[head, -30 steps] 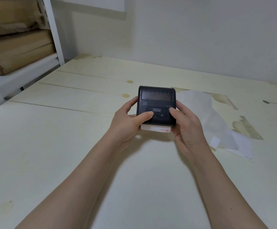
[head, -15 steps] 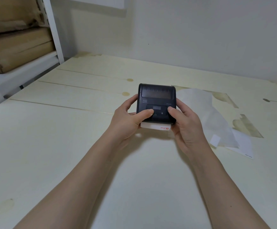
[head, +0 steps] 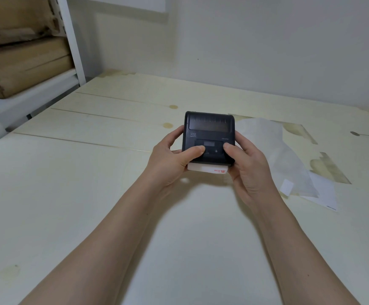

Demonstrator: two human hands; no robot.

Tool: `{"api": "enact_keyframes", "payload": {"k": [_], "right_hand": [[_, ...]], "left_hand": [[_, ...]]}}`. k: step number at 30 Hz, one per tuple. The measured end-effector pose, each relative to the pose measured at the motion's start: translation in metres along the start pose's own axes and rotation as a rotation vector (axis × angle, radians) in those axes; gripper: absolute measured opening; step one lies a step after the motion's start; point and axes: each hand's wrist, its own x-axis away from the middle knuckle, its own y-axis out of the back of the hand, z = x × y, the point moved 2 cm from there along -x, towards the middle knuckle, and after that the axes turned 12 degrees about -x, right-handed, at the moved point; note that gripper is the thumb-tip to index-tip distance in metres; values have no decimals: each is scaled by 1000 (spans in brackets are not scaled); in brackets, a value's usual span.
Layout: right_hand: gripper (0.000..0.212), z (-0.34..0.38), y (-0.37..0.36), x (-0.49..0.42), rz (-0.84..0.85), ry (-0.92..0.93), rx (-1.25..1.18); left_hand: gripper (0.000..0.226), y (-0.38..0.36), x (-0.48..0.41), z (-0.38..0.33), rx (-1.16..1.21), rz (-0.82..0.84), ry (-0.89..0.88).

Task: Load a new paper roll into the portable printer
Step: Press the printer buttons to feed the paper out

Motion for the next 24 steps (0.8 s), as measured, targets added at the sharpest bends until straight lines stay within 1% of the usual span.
{"api": "enact_keyframes", "payload": {"k": [20, 24], "right_hand": [[42, 1, 1, 0, 23, 5, 23], [42, 0, 1, 0, 29, 0, 25]], "left_hand": [[67, 0, 0, -1, 31, 12, -11], [64, -1, 2, -2, 15, 14, -14]]}}
